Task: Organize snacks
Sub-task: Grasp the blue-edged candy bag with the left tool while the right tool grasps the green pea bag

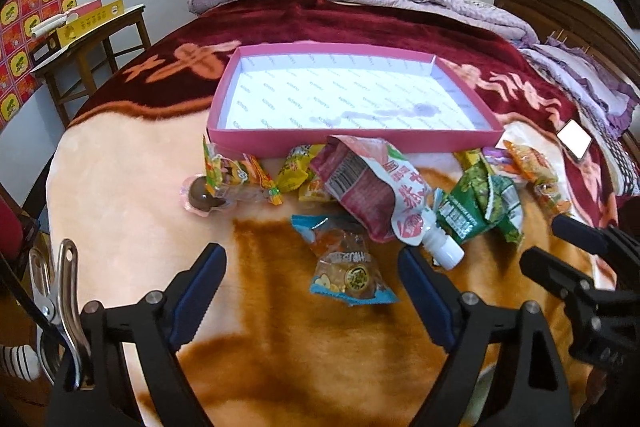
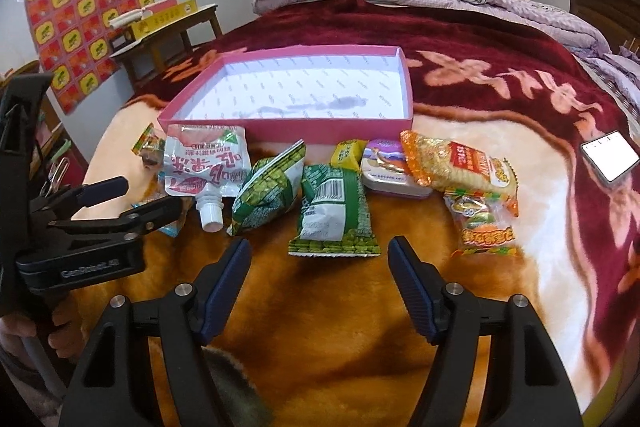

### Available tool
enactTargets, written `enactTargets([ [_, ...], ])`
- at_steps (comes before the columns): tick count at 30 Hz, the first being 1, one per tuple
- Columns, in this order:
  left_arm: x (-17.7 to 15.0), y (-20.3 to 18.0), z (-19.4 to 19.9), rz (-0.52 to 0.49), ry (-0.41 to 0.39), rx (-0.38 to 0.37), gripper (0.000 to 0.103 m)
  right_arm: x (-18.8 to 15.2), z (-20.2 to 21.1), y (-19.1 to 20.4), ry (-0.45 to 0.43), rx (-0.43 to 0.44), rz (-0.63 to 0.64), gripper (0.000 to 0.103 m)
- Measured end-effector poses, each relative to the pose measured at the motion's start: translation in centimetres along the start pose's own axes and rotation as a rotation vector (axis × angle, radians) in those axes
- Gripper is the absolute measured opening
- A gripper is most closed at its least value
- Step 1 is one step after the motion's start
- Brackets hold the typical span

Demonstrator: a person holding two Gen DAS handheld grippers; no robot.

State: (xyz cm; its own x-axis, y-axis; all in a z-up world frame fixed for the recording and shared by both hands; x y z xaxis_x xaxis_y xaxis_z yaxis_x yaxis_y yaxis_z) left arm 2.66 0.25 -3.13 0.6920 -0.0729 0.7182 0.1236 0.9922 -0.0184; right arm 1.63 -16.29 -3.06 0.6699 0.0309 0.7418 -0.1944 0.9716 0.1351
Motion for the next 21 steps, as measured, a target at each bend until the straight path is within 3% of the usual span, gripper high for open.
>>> enactTargets([
  [8,0.3,1.7,1.4,0.005,-0.016,0.005,0.089,-0.1,0.0,0.2,0.009,0.056,-0.018,0.067],
  [14,0.2,2.5,1.4,0.053,0.002,-0.021,0.081,-0.2,-0.4,0.3,0.017,0.079,-0.022,0.056],
  [21,-0.3,0.8,0.5,0.023,0.022,-0.064,0.072,-0.2,-1.0,0.5,0.026,0.084,0.001,0.048],
])
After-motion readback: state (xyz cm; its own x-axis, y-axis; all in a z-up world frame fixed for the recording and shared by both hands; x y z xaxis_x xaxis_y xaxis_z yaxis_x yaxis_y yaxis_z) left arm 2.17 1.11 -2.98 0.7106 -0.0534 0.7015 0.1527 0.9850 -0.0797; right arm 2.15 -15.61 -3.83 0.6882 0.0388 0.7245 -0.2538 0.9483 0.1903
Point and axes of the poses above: each gripper's, at about its wrist camera, not at the fingertips, and z roughly against the way its jaws point, y to its left, x to its top, the point moved 9 cm from there along -z, roughly the way its jaws point, and after that the axes turned 5 degrees about -y, right-handed, at the moved point
